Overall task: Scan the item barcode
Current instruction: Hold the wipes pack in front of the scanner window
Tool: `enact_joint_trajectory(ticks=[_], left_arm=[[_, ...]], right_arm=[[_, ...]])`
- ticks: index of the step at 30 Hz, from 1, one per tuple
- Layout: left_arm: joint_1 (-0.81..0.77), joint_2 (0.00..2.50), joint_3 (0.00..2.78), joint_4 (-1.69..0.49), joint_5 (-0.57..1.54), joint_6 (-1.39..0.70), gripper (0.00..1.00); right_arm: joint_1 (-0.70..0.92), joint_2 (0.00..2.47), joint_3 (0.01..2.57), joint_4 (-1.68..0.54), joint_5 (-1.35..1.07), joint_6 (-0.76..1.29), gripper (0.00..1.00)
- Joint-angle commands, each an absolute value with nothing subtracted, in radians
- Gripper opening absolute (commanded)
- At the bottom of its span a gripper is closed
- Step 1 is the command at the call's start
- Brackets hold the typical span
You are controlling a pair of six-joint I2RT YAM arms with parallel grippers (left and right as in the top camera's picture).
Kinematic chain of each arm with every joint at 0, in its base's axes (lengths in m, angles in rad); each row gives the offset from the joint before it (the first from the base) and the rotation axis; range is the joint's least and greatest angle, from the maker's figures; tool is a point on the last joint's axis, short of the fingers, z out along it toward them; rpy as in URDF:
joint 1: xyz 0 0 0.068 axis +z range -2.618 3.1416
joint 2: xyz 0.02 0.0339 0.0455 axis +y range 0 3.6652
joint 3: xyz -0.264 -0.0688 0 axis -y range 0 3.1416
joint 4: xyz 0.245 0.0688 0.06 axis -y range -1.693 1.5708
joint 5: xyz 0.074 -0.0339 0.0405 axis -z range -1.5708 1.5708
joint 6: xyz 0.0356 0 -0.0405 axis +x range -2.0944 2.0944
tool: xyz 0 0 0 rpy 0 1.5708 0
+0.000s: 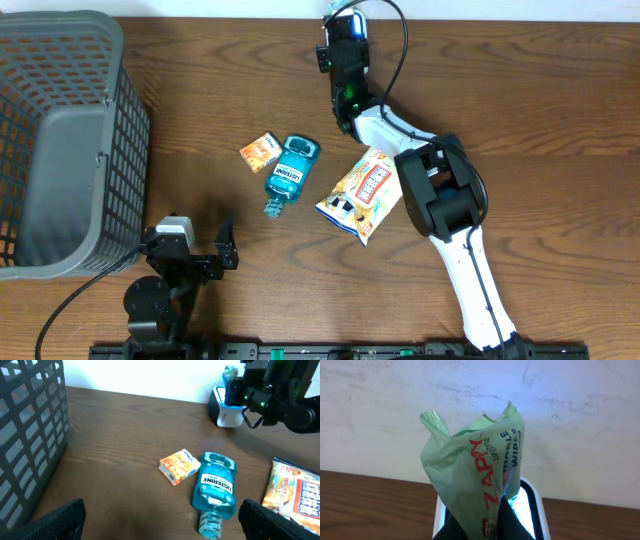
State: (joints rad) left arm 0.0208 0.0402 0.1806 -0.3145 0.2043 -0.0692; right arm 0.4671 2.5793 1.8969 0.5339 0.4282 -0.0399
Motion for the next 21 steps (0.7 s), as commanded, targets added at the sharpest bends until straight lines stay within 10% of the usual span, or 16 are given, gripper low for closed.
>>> enact_joint_trajectory(ticks=[1,10,21], left_arm=[[0.024,0.037,0.192,-0.314,0.21,-0.049,0.98],[0.024,0.037,0.192,-0.314,0.21,-0.049,0.98],[0.024,0.037,0.192,-0.314,0.21,-0.049,0.98]], right_arm=[[0.466,2.617,1.911,0.536,0.473,-0.06,0.01],[0.504,2.609,1.996,0.548,0.55,-0.031,0.01],[0.538,2.362,2.07,-0.05,0.77,-0.03,0.01]])
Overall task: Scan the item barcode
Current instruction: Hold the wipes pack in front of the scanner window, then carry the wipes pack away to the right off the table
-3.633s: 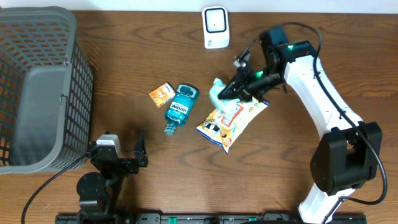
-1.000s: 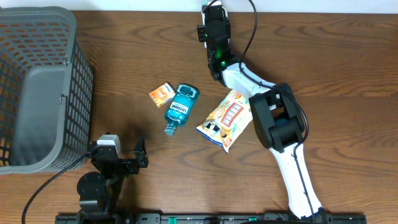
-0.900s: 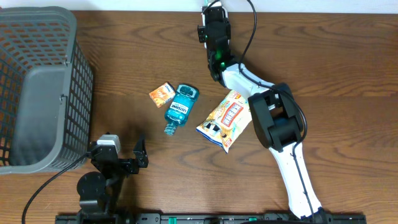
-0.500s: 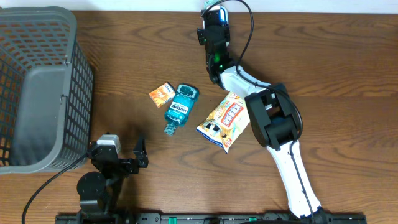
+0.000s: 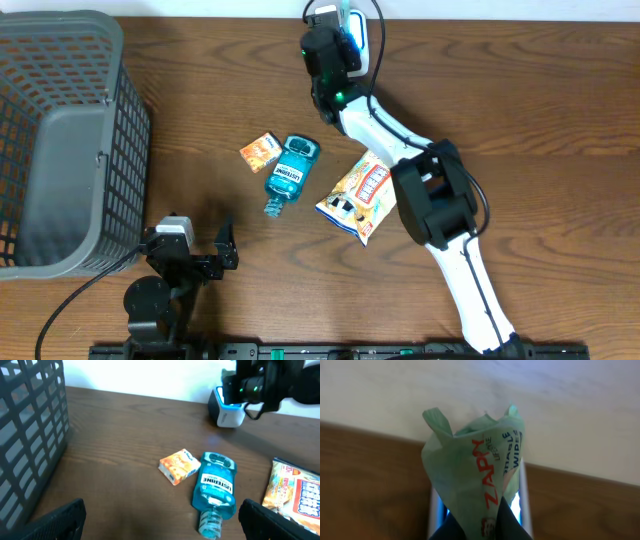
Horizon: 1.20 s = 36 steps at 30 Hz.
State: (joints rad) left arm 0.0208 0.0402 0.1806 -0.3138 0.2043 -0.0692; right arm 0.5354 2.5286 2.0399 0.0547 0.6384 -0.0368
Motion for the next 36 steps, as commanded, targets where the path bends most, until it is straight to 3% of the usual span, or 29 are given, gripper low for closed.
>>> enact_joint_trajectory(ticks=[1,10,18,26,36], left_arm=[[0.024,0.037,0.192,-0.314,0.21,-0.049,0.98],[0.024,0.037,0.192,-0.314,0.21,-0.049,0.98],[0.024,0.037,0.192,-0.314,0.21,-0.049,0.98],[0.024,0.037,0.192,-0.314,0.21,-0.049,0.98],[0.024,0.037,0.192,-0.314,0.21,-0.049,0.98]], right_arm=[[0.537,2.325,2.07,-0.119,0.783,-0.024,0.01],[0.404,2.083,2.07,-0.801,0.837,0.311,0.01],[0.178,2.074,2.053,-1.132,0.777,0.506,0.01],[-0.06,2.075,1.934,-1.135,0.709,0.564,0.01],[-0.317,2.076,1.677,-0.912,0.697,0.56,0.01]])
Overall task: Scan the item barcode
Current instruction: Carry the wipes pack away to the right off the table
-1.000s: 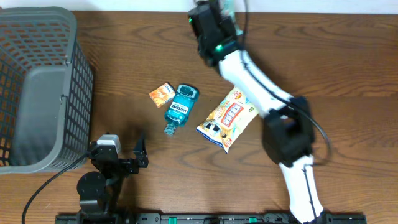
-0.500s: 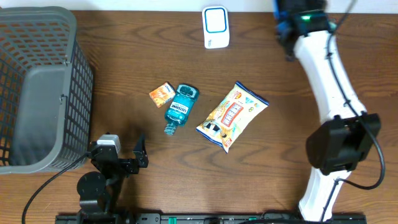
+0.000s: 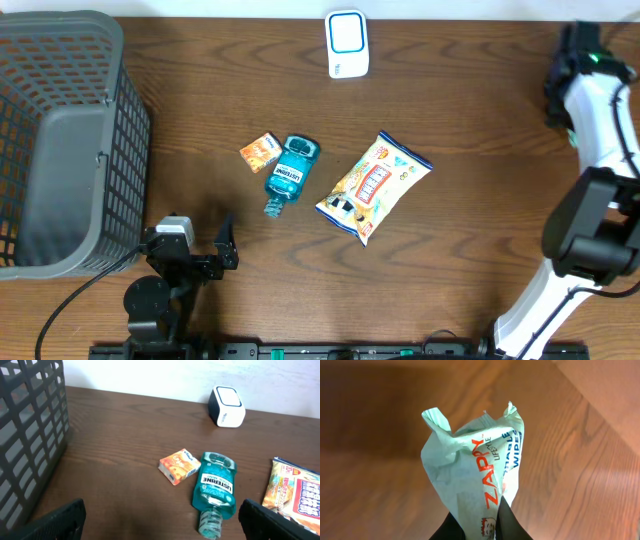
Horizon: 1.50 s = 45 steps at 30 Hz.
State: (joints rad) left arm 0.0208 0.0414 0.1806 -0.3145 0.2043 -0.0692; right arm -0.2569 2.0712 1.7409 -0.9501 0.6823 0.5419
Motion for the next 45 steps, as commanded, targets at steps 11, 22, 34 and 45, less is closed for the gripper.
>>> enact_joint_trajectory(ticks=[11,22,34,45], left_arm=[[0.024,0.037,0.192,-0.314,0.21,-0.049,0.98],[0.024,0.037,0.192,-0.314,0.21,-0.049,0.98],[0.024,0.037,0.192,-0.314,0.21,-0.049,0.98],[0.024,0.037,0.192,-0.314,0.21,-0.049,0.98]], right_arm=[[-0.568,2.077,1.51,-0.676,0.678,0.442,0.01],[-0.756,2.077,1.438,-0.518,0.376,0.391,0.69],[-0.725,1.942,1.44,-0.568,-0.05,0.344,0.99],[-0.584,1.613,1.44,-0.659,-0.373,0.4,0.99]])
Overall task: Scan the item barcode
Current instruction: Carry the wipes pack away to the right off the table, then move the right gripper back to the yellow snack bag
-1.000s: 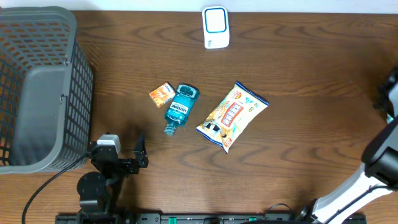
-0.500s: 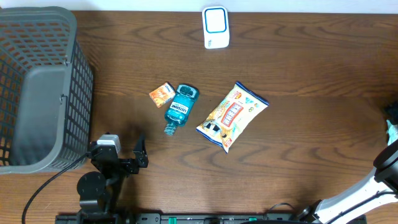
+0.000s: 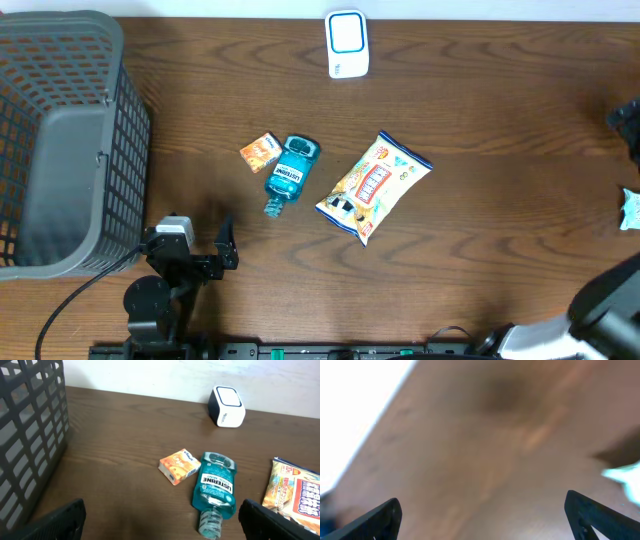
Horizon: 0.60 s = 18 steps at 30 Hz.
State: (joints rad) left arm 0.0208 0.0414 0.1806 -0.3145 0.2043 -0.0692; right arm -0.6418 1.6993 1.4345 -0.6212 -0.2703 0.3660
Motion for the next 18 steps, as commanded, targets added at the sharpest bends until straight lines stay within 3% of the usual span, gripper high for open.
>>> enact_joint_trajectory(ticks=[1,10,18], left_arm=[[0.024,0.037,0.192,-0.314,0.21,-0.049,0.98],[0.024,0.037,0.192,-0.314,0.21,-0.049,0.98],[0.024,0.037,0.192,-0.314,0.21,-0.049,0.98]], right_arm=[[-0.562,1.583,1.44,-0.686,-0.373,0.405,0.99],[-0.316,1.489,1.432,-0.942,-0.373,0.503,0.99],[-0.061,1.544,1.303,-0.864,-0.378,0.579,0.99]])
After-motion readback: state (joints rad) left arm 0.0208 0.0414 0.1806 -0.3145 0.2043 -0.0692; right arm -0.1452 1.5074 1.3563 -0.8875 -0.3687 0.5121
